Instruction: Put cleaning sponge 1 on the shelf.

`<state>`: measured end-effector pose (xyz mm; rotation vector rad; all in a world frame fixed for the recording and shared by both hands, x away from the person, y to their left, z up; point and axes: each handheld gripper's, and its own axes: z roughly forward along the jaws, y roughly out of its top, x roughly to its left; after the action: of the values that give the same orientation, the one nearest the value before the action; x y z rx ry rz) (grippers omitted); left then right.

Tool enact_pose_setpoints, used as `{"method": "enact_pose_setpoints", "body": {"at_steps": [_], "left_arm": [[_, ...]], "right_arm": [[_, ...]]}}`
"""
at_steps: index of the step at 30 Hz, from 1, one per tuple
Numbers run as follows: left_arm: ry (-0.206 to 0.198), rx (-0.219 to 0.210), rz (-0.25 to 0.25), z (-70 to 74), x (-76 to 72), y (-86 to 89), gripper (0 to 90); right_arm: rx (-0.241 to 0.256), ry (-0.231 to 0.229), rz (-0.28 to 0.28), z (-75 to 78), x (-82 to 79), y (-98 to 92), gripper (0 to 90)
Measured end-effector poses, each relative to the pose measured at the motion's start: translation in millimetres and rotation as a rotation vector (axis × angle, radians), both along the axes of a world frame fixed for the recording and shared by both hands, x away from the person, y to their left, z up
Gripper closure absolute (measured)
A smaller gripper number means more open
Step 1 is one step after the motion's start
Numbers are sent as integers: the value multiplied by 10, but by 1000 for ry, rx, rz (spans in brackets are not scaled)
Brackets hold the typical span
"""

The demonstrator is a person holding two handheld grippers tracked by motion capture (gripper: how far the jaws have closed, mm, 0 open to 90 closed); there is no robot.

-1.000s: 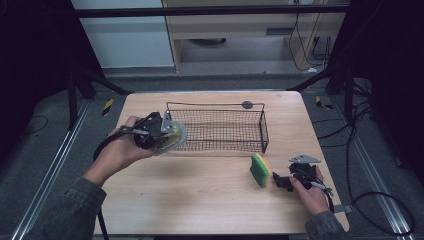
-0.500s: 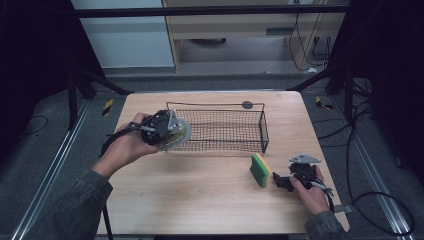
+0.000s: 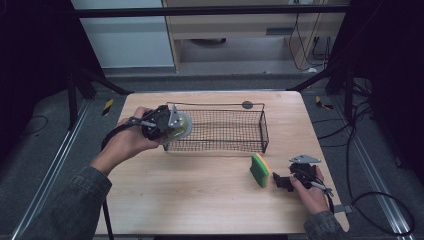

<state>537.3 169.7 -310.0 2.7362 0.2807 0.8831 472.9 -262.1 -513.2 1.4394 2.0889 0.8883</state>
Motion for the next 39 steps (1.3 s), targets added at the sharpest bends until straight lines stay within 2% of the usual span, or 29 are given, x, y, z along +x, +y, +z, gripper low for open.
{"method": "enact_pose_setpoints", "body": {"at_steps": [3,7,10,12,23,30,39], "left_arm": [[-14,-15,5,2,58,10,706],[-15,-9,5,30,112,18,706],[-15,-24,-36,52,132,9,706],[-18,-26,-40,53,142,2,706],[-26,0,-82,40,253,-133,706],[-25,16,-98,18,333,-158,706],[-13,37,-129,-85,453,-222,706]], "right_arm": [[0,1,0,0,-1,0,5],[-2,-1,0,-2,1,-1,5],[-3,-1,1,-2,1,-1,4],[-3,-1,0,-2,1,0,4],[-3,-1,-1,-2,2,1,4],[-3,-1,0,-2,2,1,4],[-3,0,-1,-1,1,1,4]]}}
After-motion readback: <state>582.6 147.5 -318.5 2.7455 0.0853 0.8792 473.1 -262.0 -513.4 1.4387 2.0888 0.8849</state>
